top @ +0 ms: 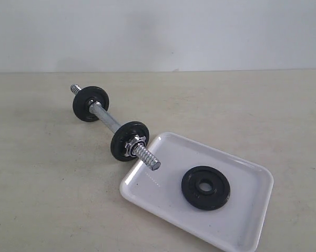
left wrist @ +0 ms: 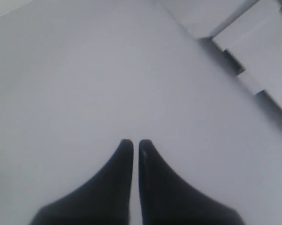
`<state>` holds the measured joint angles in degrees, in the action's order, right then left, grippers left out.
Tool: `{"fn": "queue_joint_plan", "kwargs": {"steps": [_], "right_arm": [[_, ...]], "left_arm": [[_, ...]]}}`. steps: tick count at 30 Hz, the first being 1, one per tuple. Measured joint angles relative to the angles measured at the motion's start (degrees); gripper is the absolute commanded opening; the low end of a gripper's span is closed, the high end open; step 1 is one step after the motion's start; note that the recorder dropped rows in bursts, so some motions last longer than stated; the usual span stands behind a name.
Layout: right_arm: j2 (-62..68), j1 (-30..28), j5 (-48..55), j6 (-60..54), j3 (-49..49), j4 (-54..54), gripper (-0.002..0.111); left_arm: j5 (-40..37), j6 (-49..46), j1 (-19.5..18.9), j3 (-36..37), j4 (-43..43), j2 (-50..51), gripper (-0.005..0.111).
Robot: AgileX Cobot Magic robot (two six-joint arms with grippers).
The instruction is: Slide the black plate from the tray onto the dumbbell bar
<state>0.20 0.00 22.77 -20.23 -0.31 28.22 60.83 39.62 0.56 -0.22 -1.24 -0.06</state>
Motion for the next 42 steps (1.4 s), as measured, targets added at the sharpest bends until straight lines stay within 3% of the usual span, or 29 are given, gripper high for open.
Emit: {"fn": "queue_joint_plan", "kwargs": {"steps": [5,8,17,21,30,42], "right_arm": [[0.00,0.00,0.00,0.00,0.00,0.00,0.003],[0.00,0.00,0.00,0.00,0.00,0.00,0.003],[0.00,0.00,-0.41,0.00,0.00,0.00,0.003],[0.00,0.00,-5.66,0.60,0.04,0.71,0.003],[0.00,0.00,-26.59,18.32,0.04,23.95,0.003],[0.00,0.00,-29.76,27.85,0.04,27.41,0.003]], "left_arm": [[8.35,6.67,0.00,0.00,0.00,0.00,0.004],[8.84,10.97,0.00,0.00,2.17,0.00,0.004],[8.95,11.73,0.00,0.00,2.95,0.00,0.004],[8.95,11.73,0.00,0.00,2.95,0.00,0.004],[5.42,11.73,0.00,0.00,3.18,0.00,0.004],[2.68,11.73,0.00,0.00,3.18,0.00,0.004]]}}
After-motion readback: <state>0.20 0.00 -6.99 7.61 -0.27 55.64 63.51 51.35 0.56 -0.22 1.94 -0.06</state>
